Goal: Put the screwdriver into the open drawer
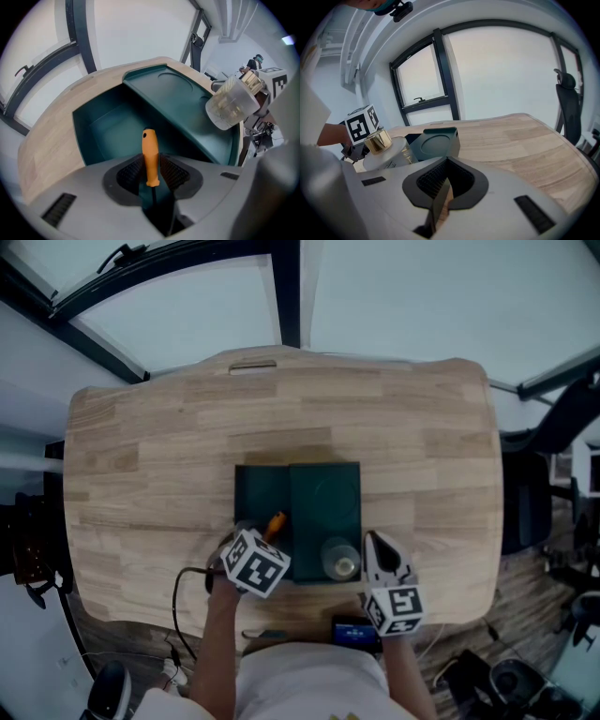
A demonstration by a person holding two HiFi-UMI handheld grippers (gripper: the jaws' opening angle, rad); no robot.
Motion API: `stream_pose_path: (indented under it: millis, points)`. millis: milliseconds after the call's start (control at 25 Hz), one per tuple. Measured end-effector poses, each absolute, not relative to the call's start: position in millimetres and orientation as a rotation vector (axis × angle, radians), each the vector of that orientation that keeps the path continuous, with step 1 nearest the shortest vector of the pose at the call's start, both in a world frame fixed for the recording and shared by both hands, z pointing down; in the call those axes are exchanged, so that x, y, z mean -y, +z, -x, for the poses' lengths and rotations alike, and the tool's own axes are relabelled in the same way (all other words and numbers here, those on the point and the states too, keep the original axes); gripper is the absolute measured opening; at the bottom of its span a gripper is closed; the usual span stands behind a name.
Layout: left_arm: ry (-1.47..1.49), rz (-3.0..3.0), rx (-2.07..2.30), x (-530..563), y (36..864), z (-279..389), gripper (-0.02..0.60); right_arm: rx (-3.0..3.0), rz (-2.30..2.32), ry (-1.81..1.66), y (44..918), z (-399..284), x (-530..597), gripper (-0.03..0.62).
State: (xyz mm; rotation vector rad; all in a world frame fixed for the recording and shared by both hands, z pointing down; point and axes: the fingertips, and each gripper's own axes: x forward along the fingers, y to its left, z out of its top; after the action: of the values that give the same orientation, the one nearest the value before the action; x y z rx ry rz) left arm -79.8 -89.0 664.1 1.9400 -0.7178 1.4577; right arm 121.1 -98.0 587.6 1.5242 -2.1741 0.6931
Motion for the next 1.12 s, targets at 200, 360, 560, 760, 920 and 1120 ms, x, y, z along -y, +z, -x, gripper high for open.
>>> stream_pose_path:
  millis: [200,360,560,760,920,1120]
  points:
    - [1.489,-1.931,0.713,88.3,665.9,81.0,0.112,2.175,-1.532,0.693,587.5,-122.4,96.9,-0.003]
    - [1.494,-1.927,0.716,88.6,665.7,81.5,0.112,2.169,-1.532,0.699,588.6,-124.4,95.3,-0.003]
    - [1.506,-1.922,0.715,88.3,667.2,81.4,0.112,2.171,-1.541,0.693,587.1,-125.5,95.3,-0.003]
    - [1.515,-1.917,0.726,88.7,668.1,82.0,0.112,2.168,-1.543,0.695,586.6,-125.8,94.3,-0.004]
    - [1.483,-1.920,0.732,90.6,666.1,80.2,0.112,2.164,-1.542,0.700,586.8,-125.3,94.3,-0.003]
    - [1.447,-1.892,0.723,89.5,666.3,77.8,0.112,2.165,-1.537,0.701,587.9,-124.3,93.3,-0.003]
